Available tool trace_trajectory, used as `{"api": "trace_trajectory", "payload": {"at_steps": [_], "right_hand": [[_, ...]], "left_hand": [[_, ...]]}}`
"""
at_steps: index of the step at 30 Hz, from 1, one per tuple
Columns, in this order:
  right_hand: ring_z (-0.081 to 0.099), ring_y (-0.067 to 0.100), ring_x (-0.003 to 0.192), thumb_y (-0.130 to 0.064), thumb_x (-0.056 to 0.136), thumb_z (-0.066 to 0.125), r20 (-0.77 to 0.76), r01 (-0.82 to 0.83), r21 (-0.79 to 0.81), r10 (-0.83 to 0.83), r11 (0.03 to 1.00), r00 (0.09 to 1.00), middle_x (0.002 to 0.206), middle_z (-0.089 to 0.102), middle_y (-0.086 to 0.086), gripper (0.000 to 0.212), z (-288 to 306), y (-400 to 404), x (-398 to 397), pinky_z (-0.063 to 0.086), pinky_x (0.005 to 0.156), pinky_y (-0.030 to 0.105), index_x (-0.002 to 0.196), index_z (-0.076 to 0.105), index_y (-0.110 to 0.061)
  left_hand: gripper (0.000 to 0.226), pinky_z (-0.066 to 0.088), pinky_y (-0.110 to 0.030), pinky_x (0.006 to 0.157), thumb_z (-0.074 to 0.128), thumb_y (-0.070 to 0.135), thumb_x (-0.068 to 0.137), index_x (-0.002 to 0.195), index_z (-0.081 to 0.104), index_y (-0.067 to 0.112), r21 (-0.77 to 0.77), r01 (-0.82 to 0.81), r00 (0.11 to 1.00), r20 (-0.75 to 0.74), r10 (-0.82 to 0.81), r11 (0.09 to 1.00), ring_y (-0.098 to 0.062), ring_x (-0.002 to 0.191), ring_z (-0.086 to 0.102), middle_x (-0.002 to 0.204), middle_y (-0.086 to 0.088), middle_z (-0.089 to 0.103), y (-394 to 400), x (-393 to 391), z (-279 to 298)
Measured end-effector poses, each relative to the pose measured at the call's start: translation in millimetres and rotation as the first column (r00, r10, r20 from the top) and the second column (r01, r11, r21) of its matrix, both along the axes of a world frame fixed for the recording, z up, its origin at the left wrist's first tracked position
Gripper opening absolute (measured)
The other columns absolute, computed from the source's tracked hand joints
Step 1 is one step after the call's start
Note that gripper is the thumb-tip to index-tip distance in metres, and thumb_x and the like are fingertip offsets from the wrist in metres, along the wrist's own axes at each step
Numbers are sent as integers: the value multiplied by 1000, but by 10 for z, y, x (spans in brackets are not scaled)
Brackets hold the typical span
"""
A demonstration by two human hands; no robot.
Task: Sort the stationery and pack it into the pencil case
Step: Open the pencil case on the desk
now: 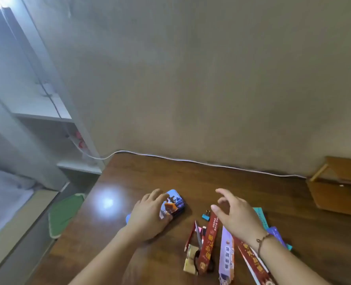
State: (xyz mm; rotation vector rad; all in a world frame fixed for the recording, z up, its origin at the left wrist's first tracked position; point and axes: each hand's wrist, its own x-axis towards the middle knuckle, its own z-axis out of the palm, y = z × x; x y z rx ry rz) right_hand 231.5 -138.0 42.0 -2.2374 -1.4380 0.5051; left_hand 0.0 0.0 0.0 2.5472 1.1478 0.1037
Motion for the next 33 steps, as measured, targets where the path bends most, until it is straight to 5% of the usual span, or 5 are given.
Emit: {"api": "trace_trajectory", "payload": {"at_steps": [6,10,20,25,33], "right_hand": [[53,10,112,-43,86,59,-110,-66,-195,45,979,993,124,56,-12,55,-442,397,-275,46,88,26,137,40,-34],[49,12,118,-33,85,64,-166,-101,-265,58,959,984,128,55,-8,60,-715,703,-403,42,94,27,139,41,-28],[52,15,117,-17,78,73,-244,78,-336,-167,939,955,130,55,-6,76,-1152,987,-357,48,97,36,143,34,-29],[59,10,100,-25,87,64,-215,144,-301,-215,943,953,115,61,-9,41,-1210,1104,-376,55,81,32,126,53,-29],[60,10,61,-32,87,64,-56,212,-285,-237,935,970,66,62,-6,12,-1182,1407,-417,52,53,26,78,58,-27]], "left_hand": [[102,50,-50,77,68,69,41,132,46,31,66,-135,957,-249,148,989,-31,118,45,138,-3,41,72,-461,-634],[90,47,-44,89,68,54,64,143,28,35,-37,-135,960,-254,121,990,-29,132,25,152,0,21,208,-631,-837],[92,41,-26,98,72,56,58,143,41,34,-341,-98,987,89,135,935,-11,122,48,137,15,50,662,-709,-770],[39,57,-33,78,70,37,84,120,60,25,-642,-341,740,266,617,686,-10,92,68,108,3,69,1102,-759,-807],[46,60,-34,70,70,-4,79,120,58,12,-657,-488,537,294,791,575,-18,81,68,96,-7,68,1324,-601,-991]]}}
